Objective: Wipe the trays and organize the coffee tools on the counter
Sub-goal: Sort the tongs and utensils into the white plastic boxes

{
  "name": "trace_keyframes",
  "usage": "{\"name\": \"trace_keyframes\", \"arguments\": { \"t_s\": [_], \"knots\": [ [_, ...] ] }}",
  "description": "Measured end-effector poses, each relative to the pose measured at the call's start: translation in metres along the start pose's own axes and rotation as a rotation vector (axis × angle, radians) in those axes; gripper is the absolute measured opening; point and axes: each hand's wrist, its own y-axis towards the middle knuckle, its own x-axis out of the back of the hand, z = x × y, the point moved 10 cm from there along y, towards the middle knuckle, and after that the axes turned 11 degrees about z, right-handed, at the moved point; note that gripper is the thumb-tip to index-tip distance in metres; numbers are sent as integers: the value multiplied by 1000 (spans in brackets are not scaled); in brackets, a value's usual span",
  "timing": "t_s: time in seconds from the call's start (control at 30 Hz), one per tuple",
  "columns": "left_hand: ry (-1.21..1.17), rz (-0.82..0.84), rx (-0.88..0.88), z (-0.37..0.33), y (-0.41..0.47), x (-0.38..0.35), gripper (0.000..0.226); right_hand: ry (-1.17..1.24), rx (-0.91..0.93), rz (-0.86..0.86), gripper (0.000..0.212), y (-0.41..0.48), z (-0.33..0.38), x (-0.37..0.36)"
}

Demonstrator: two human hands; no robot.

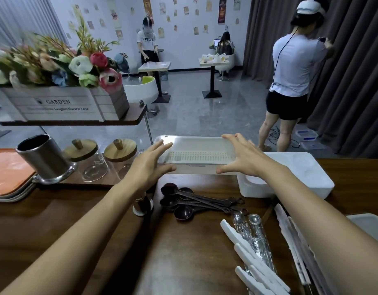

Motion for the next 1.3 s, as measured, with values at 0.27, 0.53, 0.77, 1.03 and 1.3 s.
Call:
{"name": "trace_keyframes", "arguments": {
  "t_s": [0.27, 0.53, 0.77, 1.03, 1.3],
  "knots": [
    [71, -94, -16, -30, -88, 27, 76, -13, 75, -17, 114, -67, 42, -2],
    [33, -151, 17, -11, -187, 32, 70, -59, 156, 51, 115, -109, 93, -38],
    [-9, -179, -27, 11, -247, 16, 63, -88, 133, 139, 110, -149, 124, -79],
    [-74, -182, -16, 79, -309, 23, 61, -156, -2, 354, 120, -156, 184, -139],
    [-81, -185, 27, 143, -354, 22, 55, -106, -73, 354, 114, -153, 238, -197]
  ]
}}
